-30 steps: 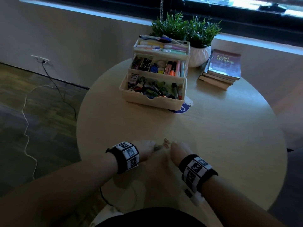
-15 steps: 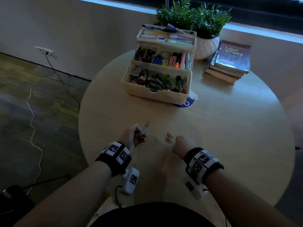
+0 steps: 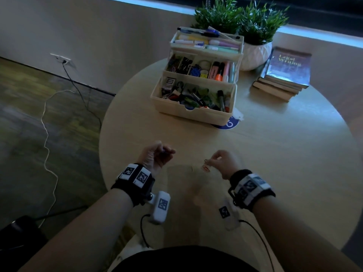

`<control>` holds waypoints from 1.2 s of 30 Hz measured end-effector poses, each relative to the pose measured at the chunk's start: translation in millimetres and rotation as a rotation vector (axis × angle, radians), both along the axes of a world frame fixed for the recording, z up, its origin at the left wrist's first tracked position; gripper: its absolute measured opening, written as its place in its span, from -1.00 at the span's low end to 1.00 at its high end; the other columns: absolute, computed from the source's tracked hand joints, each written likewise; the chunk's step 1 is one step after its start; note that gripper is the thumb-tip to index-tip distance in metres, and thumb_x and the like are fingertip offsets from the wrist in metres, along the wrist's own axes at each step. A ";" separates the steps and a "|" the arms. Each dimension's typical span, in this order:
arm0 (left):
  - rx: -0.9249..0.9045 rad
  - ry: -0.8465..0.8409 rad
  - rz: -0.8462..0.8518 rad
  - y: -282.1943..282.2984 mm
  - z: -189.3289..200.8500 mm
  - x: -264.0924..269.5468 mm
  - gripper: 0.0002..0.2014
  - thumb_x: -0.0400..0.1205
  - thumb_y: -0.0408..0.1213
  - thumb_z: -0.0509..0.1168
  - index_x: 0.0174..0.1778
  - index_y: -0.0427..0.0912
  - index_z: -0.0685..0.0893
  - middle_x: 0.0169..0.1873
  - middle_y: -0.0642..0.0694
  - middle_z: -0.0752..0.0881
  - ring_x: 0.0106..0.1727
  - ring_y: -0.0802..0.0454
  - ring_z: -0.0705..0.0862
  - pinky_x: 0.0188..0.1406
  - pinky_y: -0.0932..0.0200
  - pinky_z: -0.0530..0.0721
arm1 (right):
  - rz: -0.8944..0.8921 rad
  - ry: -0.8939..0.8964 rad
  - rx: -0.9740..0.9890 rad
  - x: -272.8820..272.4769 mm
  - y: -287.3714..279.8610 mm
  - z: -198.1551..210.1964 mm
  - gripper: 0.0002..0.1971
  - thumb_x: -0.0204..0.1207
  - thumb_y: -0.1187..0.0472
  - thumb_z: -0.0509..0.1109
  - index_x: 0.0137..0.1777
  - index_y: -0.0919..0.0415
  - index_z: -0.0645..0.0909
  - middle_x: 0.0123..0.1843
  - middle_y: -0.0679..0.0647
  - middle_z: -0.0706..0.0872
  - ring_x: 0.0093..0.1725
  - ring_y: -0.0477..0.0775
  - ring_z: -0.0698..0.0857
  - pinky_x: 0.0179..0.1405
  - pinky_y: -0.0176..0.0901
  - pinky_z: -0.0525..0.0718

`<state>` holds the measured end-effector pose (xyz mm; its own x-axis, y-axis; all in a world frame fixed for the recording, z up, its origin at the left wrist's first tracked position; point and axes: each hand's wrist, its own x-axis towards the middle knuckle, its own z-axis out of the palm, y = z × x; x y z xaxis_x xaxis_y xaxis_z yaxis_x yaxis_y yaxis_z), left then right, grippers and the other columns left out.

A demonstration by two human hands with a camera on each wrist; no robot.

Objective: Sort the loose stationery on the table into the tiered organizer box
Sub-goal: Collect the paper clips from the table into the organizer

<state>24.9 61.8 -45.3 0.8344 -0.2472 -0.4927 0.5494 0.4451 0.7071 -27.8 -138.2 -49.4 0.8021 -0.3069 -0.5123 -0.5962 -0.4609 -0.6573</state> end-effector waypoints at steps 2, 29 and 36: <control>0.007 0.071 0.036 -0.5 -2.4 2.4 -0.49 0.61 -0.34 0.12 -0.74 -0.10 0.51 -0.71 0.01 0.56 -0.67 0.14 0.58 -0.71 0.45 0.50 | 0.290 0.045 -0.367 1.6 6.9 -4.4 -0.75 0.56 0.12 0.30 0.07 0.32 0.53 -0.12 0.16 0.59 -0.19 0.11 0.54 -0.27 -0.19 0.46; 1.337 -0.571 -1.219 -77.4 -1.8 1.4 -0.69 0.69 -0.35 0.10 0.27 -0.41 0.56 0.16 -0.33 0.65 0.31 -0.23 0.58 0.27 -0.01 0.53 | -0.470 0.171 0.941 29.5 -12.3 32.6 -0.67 0.60 0.20 0.15 -0.43 0.20 0.38 -0.58 0.03 0.40 -0.75 -0.14 0.33 -0.86 -0.49 0.14; 0.958 -0.473 -0.671 -39.4 61.2 97.1 -0.74 0.68 -0.35 0.15 -0.27 -0.36 0.62 -0.25 -0.31 0.63 -0.14 -0.17 0.62 0.02 -0.05 0.57 | -0.417 0.088 0.812 109.9 -9.4 93.7 -0.74 0.60 0.35 0.16 -0.35 0.25 0.43 -0.46 0.10 0.43 -0.52 -0.02 0.43 -0.67 -0.36 0.43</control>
<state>121.9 22.4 15.9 0.8270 -0.3990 -0.3960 0.0734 -0.6218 0.7797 82.1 -147.7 44.3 0.6546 -0.0819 -0.7515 -0.6742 0.3864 -0.6294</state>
